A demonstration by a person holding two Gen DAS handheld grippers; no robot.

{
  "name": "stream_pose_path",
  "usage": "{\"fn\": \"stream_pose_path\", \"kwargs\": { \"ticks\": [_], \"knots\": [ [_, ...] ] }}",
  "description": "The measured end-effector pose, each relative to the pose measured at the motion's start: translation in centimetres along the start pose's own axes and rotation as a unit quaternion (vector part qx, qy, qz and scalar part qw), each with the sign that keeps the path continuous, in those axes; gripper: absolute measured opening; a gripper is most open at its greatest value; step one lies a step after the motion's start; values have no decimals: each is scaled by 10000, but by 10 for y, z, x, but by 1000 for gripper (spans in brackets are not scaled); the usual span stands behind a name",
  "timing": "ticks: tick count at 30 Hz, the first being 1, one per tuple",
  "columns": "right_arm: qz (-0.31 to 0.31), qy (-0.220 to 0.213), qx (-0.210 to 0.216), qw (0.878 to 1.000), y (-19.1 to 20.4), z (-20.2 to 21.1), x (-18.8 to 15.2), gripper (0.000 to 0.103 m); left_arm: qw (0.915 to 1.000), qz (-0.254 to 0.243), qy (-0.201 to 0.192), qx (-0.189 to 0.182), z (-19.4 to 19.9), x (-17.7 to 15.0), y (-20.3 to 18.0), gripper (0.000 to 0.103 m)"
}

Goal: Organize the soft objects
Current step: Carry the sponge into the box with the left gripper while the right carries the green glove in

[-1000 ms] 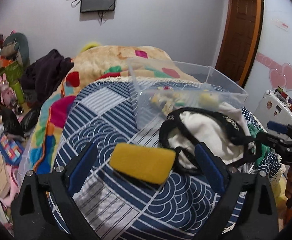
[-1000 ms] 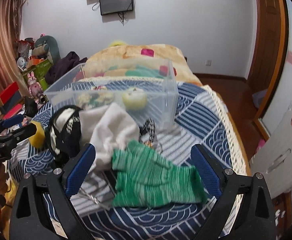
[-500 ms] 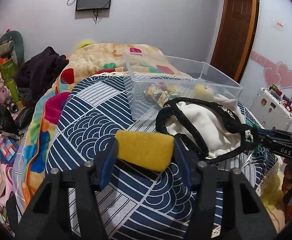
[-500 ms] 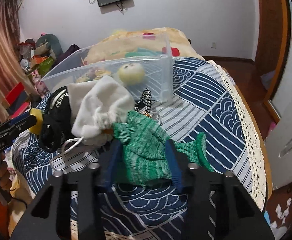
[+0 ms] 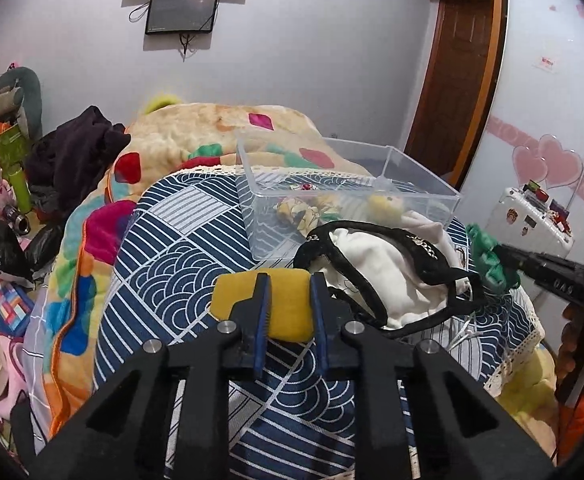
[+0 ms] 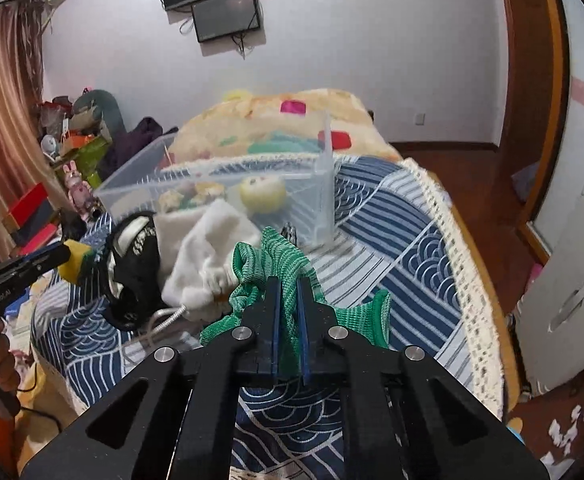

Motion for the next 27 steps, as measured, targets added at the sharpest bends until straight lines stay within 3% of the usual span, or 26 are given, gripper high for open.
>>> {"fn": "stream_pose_path", "kwargs": {
  "ticks": [3,5,7,9,10,16,19,27],
  "knots": [
    [26,-178,-9,9998,3,9,7,7,10000,-20,-29,62,1,1,2,20],
    [59,-265,10,9996,6,12,12,7,10000,6,28,60,-1,-1,3,26],
    [97,-368,-14,9993,8,17,17,7,9999,34,106,103,-4,-4,5,57],
    [144,-422,9,9990,11,20,20,7,9997,24,88,230,-7,-6,6,71],
    [165,-442,6,9989,12,21,21,7,9996,-9,102,255,-9,-8,6,73],
    [163,-444,83,9988,14,17,22,7,9990,-158,367,180,-27,-20,-2,73],
    [172,-444,94,9988,15,16,23,7,9988,-214,401,184,-32,-23,-4,61],
    [224,-556,190,9980,23,15,33,7,9997,-199,14,151,-12,-4,-7,53]
  ]
}}
Point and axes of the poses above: each gripper's, at about its wrist camera, not at the fingertips, and z roughly against the way its jaws point, y to its left, x to its top, the point moved 7 cm from there along -z, roughly the way its jaws point, and after that the axes turned 8 degrees about x, right-handed, at the moved point
